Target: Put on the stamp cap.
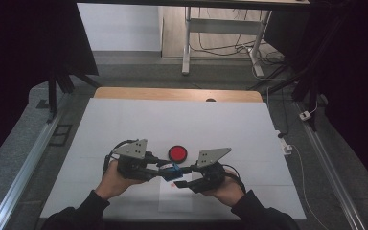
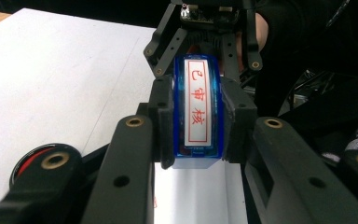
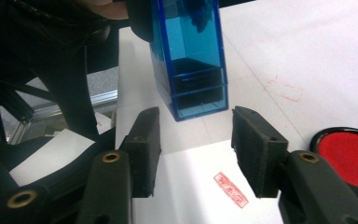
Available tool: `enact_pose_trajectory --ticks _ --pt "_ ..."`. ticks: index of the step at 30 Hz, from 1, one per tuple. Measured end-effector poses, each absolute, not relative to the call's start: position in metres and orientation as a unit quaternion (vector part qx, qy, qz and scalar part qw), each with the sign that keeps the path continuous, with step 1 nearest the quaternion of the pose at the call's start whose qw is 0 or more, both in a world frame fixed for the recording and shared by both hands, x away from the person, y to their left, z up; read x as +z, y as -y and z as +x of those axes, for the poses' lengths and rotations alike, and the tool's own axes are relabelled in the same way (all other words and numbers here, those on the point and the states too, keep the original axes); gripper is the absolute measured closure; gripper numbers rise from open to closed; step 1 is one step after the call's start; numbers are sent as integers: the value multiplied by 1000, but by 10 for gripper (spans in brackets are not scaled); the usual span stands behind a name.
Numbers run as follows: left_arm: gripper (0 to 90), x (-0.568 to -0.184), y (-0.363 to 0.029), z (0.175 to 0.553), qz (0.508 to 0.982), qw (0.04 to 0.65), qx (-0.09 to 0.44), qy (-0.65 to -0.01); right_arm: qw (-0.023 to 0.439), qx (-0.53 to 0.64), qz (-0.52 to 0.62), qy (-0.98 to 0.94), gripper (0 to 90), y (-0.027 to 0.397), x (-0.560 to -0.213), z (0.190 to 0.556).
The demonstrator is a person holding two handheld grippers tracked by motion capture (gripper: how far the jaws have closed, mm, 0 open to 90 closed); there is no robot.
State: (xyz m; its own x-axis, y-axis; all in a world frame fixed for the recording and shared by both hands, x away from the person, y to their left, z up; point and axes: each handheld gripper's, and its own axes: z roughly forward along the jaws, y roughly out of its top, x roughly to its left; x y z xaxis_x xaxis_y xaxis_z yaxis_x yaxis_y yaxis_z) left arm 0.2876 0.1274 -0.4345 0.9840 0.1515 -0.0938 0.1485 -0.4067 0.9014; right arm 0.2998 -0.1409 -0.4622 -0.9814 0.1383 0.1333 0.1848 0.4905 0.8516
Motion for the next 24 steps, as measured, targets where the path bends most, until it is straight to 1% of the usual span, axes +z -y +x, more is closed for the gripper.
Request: enact_pose_trajectory --ticks 7,13,22,24 --pt "700 -433 -130 288 838 536 8 -101 12 -495 -112 862 491 146 -458 299" --pt "700 -433 -133 289 840 531 16 -112 -4 -489 -131 863 431 152 -455 298" --pt "699 -432 -137 290 843 521 33 -131 -33 -466 -158 870 309 159 -456 297" --pt "699 -431 -138 291 843 519 35 -135 -38 -460 -163 872 293 161 -456 296"
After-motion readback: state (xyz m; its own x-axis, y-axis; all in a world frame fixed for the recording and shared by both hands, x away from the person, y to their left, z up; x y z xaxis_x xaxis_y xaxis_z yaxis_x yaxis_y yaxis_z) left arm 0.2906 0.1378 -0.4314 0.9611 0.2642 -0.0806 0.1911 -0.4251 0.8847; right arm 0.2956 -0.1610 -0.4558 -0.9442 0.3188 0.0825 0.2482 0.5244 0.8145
